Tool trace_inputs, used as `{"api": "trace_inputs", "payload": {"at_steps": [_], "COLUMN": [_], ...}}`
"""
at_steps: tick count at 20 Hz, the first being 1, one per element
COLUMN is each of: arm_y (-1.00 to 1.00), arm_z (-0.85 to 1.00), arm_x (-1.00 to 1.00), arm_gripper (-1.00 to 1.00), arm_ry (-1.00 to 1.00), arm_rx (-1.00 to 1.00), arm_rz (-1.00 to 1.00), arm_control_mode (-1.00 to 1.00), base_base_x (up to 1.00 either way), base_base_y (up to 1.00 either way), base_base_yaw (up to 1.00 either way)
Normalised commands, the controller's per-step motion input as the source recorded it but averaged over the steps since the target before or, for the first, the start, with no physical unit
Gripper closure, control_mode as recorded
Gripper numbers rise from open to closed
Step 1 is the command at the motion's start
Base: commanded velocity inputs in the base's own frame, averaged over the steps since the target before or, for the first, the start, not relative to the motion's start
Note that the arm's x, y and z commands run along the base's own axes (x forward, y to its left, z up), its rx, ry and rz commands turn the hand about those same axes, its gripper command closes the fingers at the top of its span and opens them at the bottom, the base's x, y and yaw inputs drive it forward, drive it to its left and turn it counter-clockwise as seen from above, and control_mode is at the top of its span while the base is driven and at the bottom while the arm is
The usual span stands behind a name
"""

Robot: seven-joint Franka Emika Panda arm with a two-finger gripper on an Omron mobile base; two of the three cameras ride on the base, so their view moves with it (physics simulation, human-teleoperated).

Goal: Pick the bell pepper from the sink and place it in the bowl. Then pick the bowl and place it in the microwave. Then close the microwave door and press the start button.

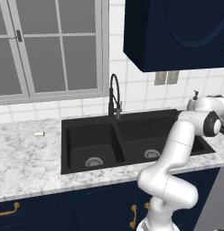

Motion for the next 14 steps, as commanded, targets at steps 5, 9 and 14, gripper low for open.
{"api": "trace_inputs", "payload": {"at_steps": [5, 9, 14], "arm_y": [0.0, 0.0, 0.09], "arm_z": [0.06, 0.25, 0.37], "arm_x": [-0.07, -0.13, -0.28], "arm_gripper": [-1.0, -1.0, -1.0], "arm_ry": [-0.02, -0.09, -0.03], "arm_rx": [0.01, 0.03, 0.0], "arm_rz": [0.0, 0.02, 0.01], "arm_control_mode": [-1.0, -1.0, -1.0], "base_base_x": [0.0, 0.0, 0.0], "base_base_y": [0.0, 0.0, 0.0], "base_base_yaw": [0.0, 0.0, 0.0]}}
